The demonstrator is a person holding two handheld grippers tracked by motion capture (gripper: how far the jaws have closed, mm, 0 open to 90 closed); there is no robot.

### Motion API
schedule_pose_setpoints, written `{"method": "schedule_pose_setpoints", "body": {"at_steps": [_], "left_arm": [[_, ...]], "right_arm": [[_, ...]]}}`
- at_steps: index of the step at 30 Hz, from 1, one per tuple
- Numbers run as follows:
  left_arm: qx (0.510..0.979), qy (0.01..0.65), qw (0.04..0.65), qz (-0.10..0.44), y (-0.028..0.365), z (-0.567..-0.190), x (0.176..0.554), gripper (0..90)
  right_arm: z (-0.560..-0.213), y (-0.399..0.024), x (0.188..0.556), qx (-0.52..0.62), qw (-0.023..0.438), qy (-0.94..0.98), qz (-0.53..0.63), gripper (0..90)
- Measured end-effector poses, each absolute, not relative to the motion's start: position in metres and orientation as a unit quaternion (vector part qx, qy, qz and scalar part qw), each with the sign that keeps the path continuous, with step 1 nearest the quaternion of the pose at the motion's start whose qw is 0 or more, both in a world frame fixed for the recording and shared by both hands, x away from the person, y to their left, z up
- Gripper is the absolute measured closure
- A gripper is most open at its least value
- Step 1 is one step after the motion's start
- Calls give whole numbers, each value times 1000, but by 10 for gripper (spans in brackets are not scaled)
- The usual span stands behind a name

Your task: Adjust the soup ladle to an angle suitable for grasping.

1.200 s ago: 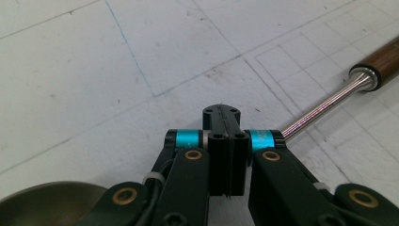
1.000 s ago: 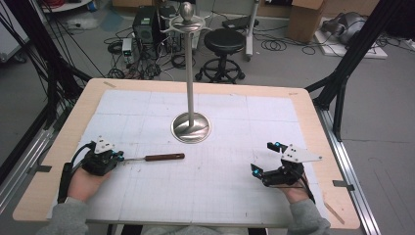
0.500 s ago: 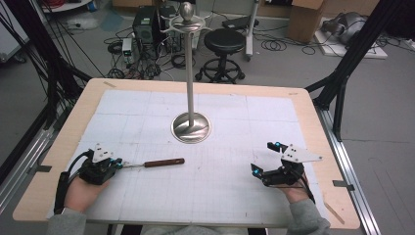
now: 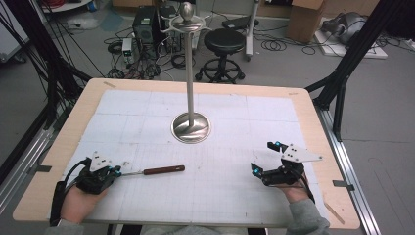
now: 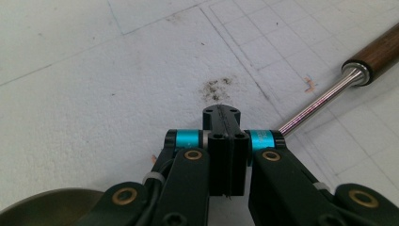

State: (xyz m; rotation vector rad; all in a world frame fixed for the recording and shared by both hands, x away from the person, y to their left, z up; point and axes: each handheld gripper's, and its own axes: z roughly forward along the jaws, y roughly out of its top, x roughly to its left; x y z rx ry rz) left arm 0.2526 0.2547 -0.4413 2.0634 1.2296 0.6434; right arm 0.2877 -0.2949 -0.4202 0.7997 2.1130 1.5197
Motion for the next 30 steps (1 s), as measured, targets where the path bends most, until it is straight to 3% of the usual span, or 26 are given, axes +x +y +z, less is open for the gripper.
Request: {"method": "schedule_pose_setpoints", "body": {"at_steps": [10,19,30], "left_arm": [[788,436,352,254,252,-435,253,895],[808,384,390,218,235,-430,246,895],[833,365,370,190,223,-438,243,895]], "right_arm": [[-420,-294,288,282,211,760,546,3],[-419,-295,287,282,210,760,547,3],[-419,-294,287,282,211,761,545,3]]}}
